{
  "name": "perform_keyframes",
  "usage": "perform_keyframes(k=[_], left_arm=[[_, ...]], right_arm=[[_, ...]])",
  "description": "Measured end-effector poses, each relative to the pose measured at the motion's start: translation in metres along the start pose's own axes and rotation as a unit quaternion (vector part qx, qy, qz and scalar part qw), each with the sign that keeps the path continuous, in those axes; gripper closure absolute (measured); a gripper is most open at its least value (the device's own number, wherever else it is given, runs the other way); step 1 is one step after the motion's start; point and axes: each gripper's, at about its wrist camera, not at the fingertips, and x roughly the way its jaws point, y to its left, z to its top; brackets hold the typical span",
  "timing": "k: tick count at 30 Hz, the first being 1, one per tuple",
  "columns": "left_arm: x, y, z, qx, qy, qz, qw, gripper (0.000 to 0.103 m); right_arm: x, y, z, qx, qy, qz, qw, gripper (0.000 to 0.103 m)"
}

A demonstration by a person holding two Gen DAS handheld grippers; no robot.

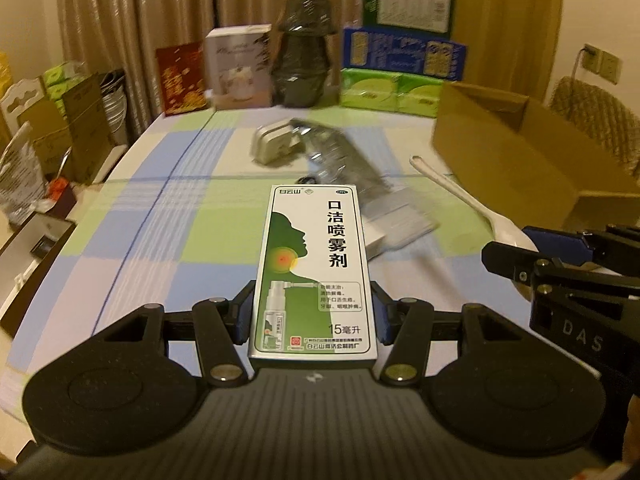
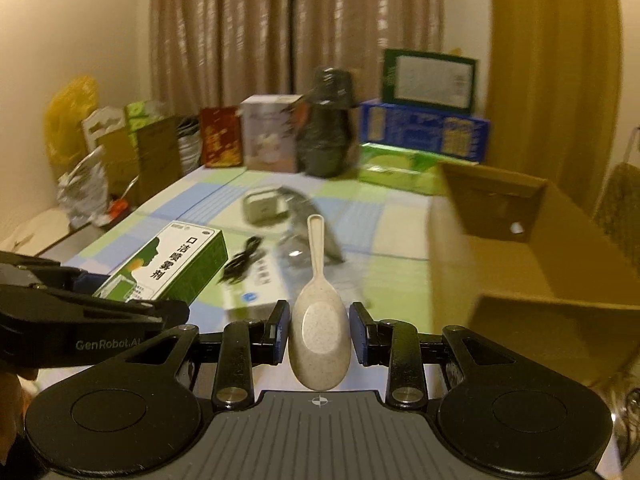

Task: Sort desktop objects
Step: 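Carry the spoon and spray box into the cardboard box and release both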

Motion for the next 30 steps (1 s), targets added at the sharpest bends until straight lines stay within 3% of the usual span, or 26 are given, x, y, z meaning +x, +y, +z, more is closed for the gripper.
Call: perform_keyframes(k=[8,17,30], left_arm=[[-0.008,-0.058,0.038,0.026,-0.024,-0.045,0.9984,0.053],[-0.008,-0.127,0.081,0.053,-0.041,-0.097,0.9930,0.053],[0.018,-0.191,0.113,0.080,-0.028,-0.138,0.9868,0.053]], right_arm=[[-0.027,-0.063,0.030,0.041,-0.016,-0.049,0.998,0.074],[-0.048,-0.131,0.039,0.069,-0.025,-0.097,0.993,0.074],[-0.037,-0.189,0.033,0.089,-0.012,-0.119,0.989,0.074]])
